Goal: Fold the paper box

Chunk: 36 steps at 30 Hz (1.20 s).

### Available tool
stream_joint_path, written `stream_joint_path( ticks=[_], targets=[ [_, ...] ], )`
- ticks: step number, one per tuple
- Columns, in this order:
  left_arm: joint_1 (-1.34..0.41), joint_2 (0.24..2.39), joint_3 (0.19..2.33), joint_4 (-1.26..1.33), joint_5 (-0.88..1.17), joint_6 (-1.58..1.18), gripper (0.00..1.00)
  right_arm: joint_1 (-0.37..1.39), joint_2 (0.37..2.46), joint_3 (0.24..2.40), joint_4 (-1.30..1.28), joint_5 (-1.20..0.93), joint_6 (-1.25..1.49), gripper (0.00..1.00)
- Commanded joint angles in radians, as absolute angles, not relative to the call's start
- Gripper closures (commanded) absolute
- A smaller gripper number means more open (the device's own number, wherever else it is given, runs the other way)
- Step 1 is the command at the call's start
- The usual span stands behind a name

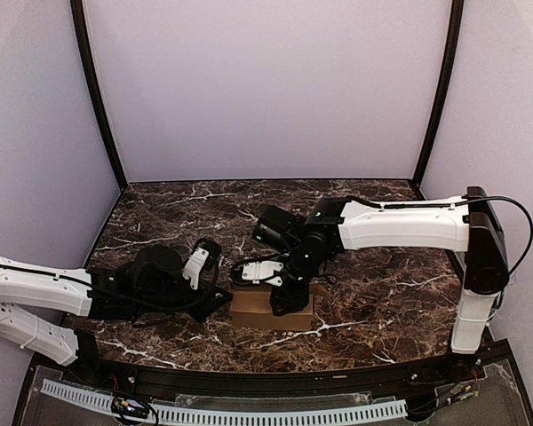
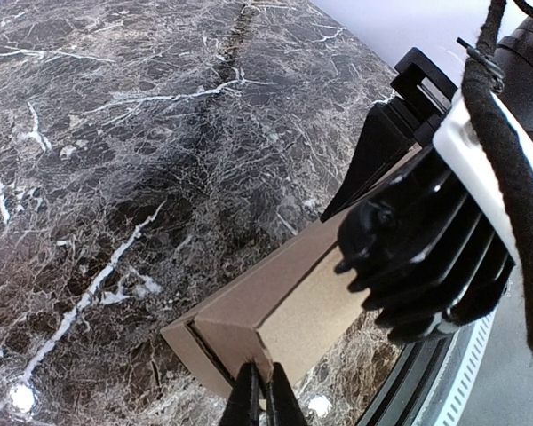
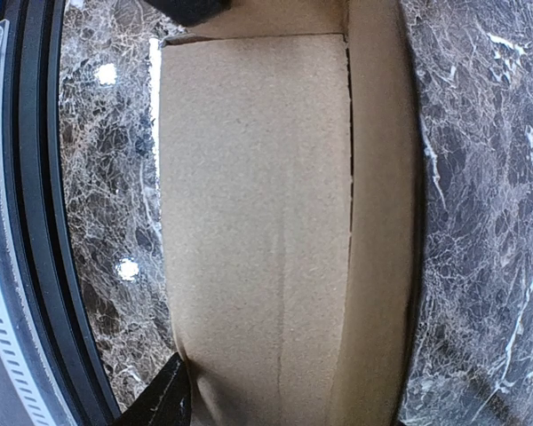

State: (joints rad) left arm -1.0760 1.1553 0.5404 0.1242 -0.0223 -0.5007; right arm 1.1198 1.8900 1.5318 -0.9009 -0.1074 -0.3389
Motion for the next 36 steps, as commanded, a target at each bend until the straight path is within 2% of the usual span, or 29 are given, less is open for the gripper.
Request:
stream_joint_path(
  ticks=[1, 27, 36],
  targets=[
    [-1.092, 1.191, 0.510, 0.094, 0.039, -0.512, 0.99, 1.139, 1.933, 1.502, -0.854, -0.068, -0.353, 0.54],
    [-1.094, 1.177, 0.474, 0.066, -0.017, -0.513, 0.99, 1.143, 1.937, 1.510, -0.852, -0.064, -0.353, 0.52],
    [-1.117, 1.196, 0.445, 0.087, -0.045, -0.541, 0.99, 1.149, 1.931, 1.498, -0.842, -0.031, -0.332, 0.47]
  ],
)
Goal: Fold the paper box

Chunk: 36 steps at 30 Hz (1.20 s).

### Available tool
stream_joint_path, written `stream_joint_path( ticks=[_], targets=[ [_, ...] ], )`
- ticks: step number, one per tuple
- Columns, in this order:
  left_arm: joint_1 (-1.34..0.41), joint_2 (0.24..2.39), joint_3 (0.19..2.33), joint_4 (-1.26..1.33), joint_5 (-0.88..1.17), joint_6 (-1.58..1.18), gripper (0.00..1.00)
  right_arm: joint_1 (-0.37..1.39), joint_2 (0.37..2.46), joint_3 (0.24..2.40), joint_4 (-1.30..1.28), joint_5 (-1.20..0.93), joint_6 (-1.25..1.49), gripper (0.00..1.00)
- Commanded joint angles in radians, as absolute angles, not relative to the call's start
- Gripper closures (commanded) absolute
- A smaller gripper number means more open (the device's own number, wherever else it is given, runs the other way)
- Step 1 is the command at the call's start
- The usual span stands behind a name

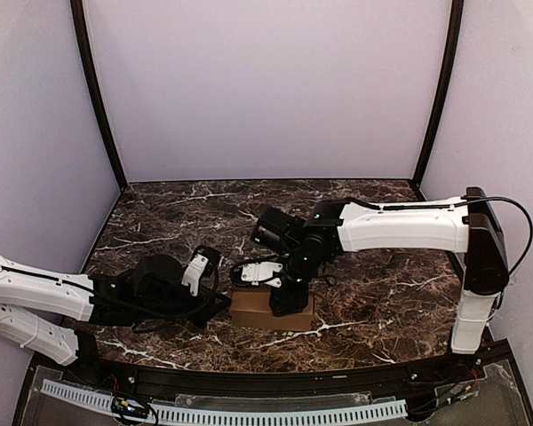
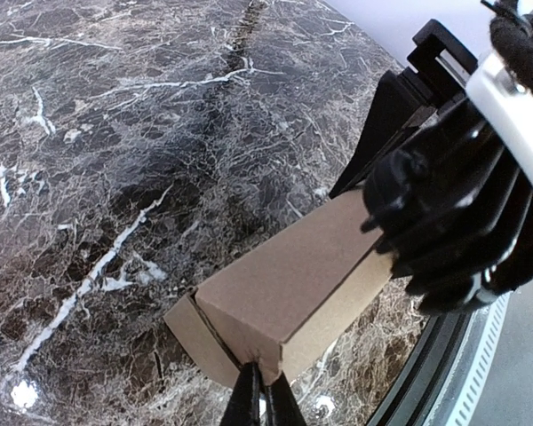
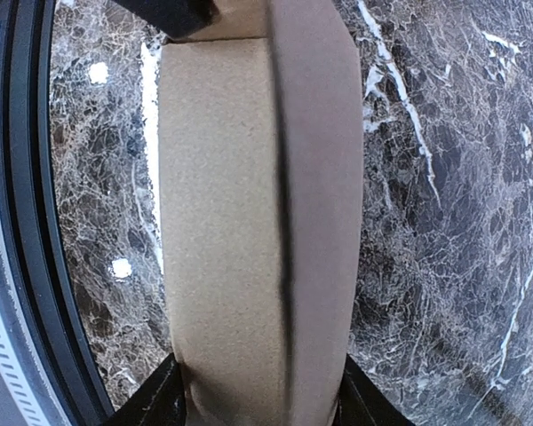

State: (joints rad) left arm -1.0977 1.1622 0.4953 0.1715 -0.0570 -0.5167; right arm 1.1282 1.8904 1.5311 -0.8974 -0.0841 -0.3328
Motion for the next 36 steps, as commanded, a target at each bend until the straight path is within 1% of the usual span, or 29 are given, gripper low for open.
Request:
stream_joint_path(
  ticks=[1, 5, 12, 20, 26, 32, 33, 35, 36],
  targets=[
    [-1.120, 1.196, 0.441, 0.087, -0.048, -0.543, 0.99, 1.149, 1.927, 1.496, -0.838, -0.028, -0.331, 0.45],
    [-1.123, 1.192, 0.440, 0.087, -0.060, -0.546, 0.99, 1.153, 1.908, 1.491, -0.810, -0.018, -0.324, 0.35],
    [-1.123, 1.199, 0.459, 0.091, -0.065, -0.541, 0.99, 1.153, 1.837, 1.475, -0.750, -0.003, -0.301, 0.21],
    [-1.123, 1.224, 0.492, 0.084, -0.072, -0.537, 0.99, 1.142, 1.687, 1.398, -0.717, 0.008, -0.249, 0.14],
    [-1.123, 1.231, 0.515, 0.063, -0.099, -0.555, 0.98, 1.117, 1.493, 1.260, -0.676, 0.004, -0.160, 0.12],
    [-1.123, 1.215, 0.516, 0.050, -0.136, -0.600, 0.98, 1.075, 1.260, 1.010, -0.578, 0.004, -0.005, 0.08],
    [-1.124, 1.211, 0.515, 0.051, -0.137, -0.603, 0.98, 1.064, 1.231, 0.973, -0.564, 0.008, 0.037, 0.07],
    [-1.124, 1.207, 0.518, 0.049, -0.141, -0.609, 0.98, 1.051, 1.177, 0.911, -0.539, 0.013, 0.085, 0.02],
    [-1.124, 1.205, 0.519, 0.048, -0.142, -0.610, 0.98, 1.049, 1.160, 0.888, -0.529, 0.025, 0.107, 0.01]
  ],
)
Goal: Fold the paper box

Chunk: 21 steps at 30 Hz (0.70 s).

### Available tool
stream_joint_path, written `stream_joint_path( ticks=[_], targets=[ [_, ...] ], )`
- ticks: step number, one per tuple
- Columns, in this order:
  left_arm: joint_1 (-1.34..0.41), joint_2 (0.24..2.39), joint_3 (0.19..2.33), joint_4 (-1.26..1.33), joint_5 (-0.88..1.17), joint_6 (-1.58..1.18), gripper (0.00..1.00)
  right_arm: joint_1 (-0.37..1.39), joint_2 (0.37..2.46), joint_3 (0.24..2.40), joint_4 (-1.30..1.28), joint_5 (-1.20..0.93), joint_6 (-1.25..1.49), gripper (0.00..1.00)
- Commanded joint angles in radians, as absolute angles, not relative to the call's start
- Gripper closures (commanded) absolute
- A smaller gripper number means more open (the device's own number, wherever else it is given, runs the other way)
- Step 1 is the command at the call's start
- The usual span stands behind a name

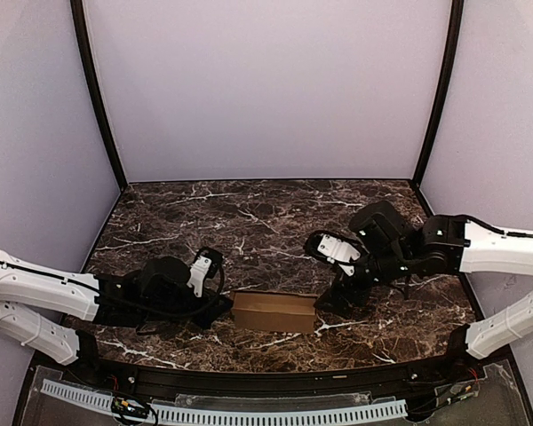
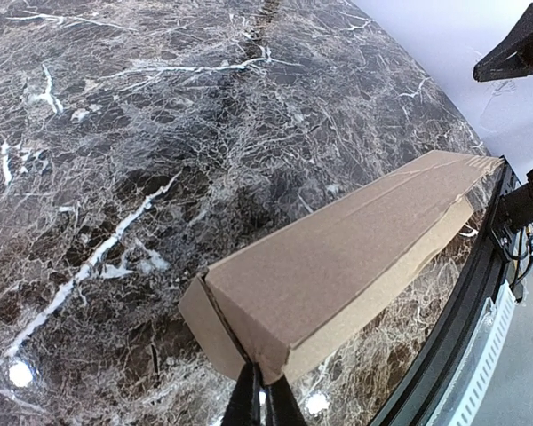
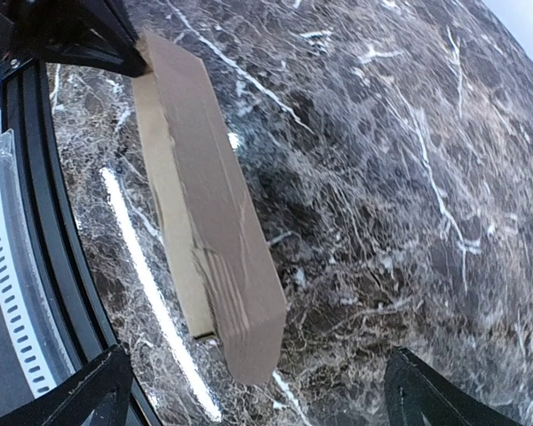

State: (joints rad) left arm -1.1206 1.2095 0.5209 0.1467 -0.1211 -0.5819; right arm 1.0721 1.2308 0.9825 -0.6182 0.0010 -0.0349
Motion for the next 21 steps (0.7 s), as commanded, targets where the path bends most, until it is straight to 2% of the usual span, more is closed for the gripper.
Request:
stream_joint_path(
  ticks=[1, 9, 12, 14, 15, 21],
  targets=[
    [-1.124, 1.204, 0.522, 0.044, -0.142, -0.611, 0.98, 1.048, 1.142, 0.865, -0.520, 0.033, 0.120, 0.01],
    [-1.123, 1.195, 0.539, 0.021, -0.172, -0.646, 0.98, 1.050, 1.000, 0.687, -0.342, 0.062, 0.124, 0.02],
    [-1.123, 1.194, 0.544, 0.016, -0.174, -0.656, 0.98, 1.050, 1.019, 0.672, -0.282, 0.064, 0.107, 0.20],
    [-1.124, 1.190, 0.546, 0.010, -0.179, -0.667, 0.98, 1.052, 1.034, 0.662, -0.226, 0.046, 0.089, 0.38],
    [-1.123, 1.189, 0.547, 0.010, -0.182, -0.671, 0.98, 1.053, 1.042, 0.660, -0.204, 0.038, 0.083, 0.42],
    [-1.124, 1.180, 0.547, 0.005, -0.188, -0.692, 0.98, 1.077, 1.079, 0.660, -0.139, 0.013, 0.040, 0.48]
  ],
)
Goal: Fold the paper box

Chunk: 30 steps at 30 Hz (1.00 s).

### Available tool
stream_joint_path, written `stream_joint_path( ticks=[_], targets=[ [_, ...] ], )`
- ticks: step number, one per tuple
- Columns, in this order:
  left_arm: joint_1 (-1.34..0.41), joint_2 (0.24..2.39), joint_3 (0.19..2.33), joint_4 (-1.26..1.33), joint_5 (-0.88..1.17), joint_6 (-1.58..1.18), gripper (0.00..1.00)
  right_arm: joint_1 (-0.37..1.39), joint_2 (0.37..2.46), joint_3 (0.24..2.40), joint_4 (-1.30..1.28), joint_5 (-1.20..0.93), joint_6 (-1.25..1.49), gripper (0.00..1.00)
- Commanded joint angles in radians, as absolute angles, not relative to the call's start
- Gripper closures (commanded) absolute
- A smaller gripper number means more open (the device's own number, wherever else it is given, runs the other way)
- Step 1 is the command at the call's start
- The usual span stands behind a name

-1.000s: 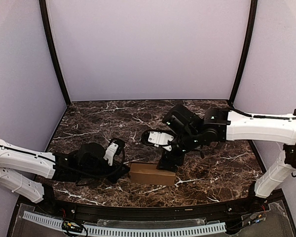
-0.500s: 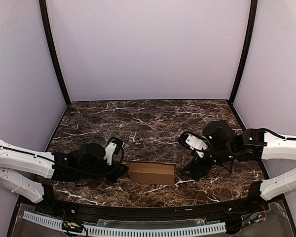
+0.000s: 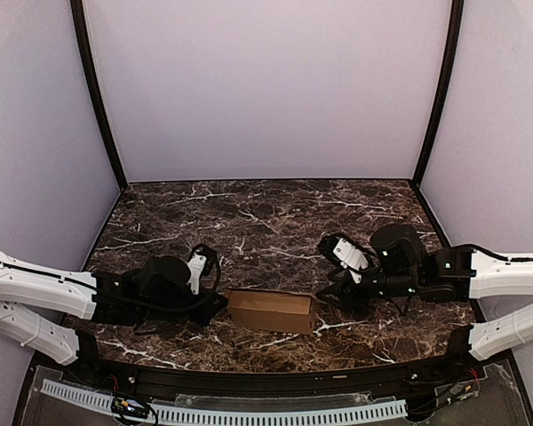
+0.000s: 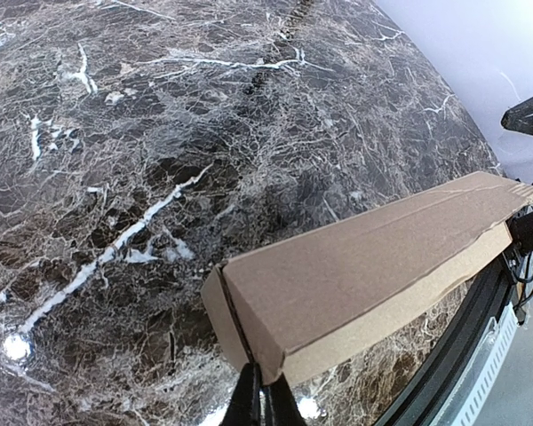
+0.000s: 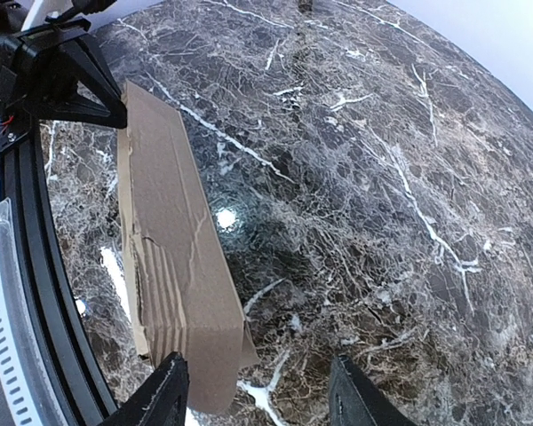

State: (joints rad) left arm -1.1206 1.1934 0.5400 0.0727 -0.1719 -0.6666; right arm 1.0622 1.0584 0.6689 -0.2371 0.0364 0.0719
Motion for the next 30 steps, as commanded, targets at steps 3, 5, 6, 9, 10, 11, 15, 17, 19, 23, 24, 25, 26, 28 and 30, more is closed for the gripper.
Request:
stream_joint_path(
  ticks=[3, 5, 6, 9, 10, 11, 15, 17, 19, 23, 24, 25, 26, 28, 30],
  targets=[
    [-1.124, 1.180, 0.546, 0.006, -0.190, -0.699, 0.98, 1.101, 1.089, 0.660, -0.145, 0.013, 0.021, 0.51],
    [-1.125, 1.182, 0.546, 0.006, -0.190, -0.701, 0.98, 1.116, 1.083, 0.654, -0.152, 0.032, 0.014, 0.53],
    [-1.125, 1.183, 0.546, 0.006, -0.189, -0.703, 0.98, 1.121, 1.074, 0.647, -0.156, 0.039, 0.012, 0.53],
    [-1.124, 1.187, 0.547, 0.006, -0.189, -0.705, 0.98, 1.130, 1.018, 0.627, -0.174, 0.058, 0.010, 0.53],
    [-1.125, 1.187, 0.548, 0.006, -0.188, -0.705, 0.98, 1.132, 0.996, 0.621, -0.182, 0.058, 0.013, 0.53],
    [-1.125, 1.187, 0.548, 0.006, -0.190, -0.705, 0.98, 1.134, 0.973, 0.616, -0.192, 0.057, 0.016, 0.54],
    [-1.124, 1.190, 0.549, 0.006, -0.195, -0.708, 0.98, 1.155, 0.919, 0.603, -0.239, 0.047, 0.020, 0.54],
    [-1.124, 1.190, 0.552, 0.006, -0.198, -0.711, 0.98, 1.174, 0.908, 0.594, -0.248, 0.044, 0.026, 0.55],
    [-1.124, 1.192, 0.553, 0.006, -0.201, -0.714, 0.98, 1.200, 0.912, 0.586, -0.246, 0.058, 0.036, 0.55],
    [-1.125, 1.196, 0.560, 0.006, -0.205, -0.717, 0.98, 1.244, 0.959, 0.588, -0.245, 0.154, 0.046, 0.56],
    [-1.126, 1.197, 0.560, 0.005, -0.205, -0.718, 0.98, 1.250, 0.977, 0.591, -0.239, 0.173, 0.046, 0.57],
    [-1.126, 1.200, 0.561, 0.006, -0.205, -0.718, 0.98, 1.255, 0.994, 0.595, -0.231, 0.190, 0.042, 0.58],
    [-1.126, 1.201, 0.562, 0.006, -0.203, -0.718, 0.98, 1.262, 1.010, 0.601, -0.222, 0.210, 0.038, 0.59],
    [-1.126, 1.206, 0.566, 0.006, -0.201, -0.718, 0.98, 1.276, 1.040, 0.612, -0.207, 0.262, 0.027, 0.61],
    [-1.126, 1.207, 0.569, 0.006, -0.202, -0.717, 0.98, 1.283, 1.060, 0.621, -0.186, 0.304, 0.014, 0.63]
  ],
)
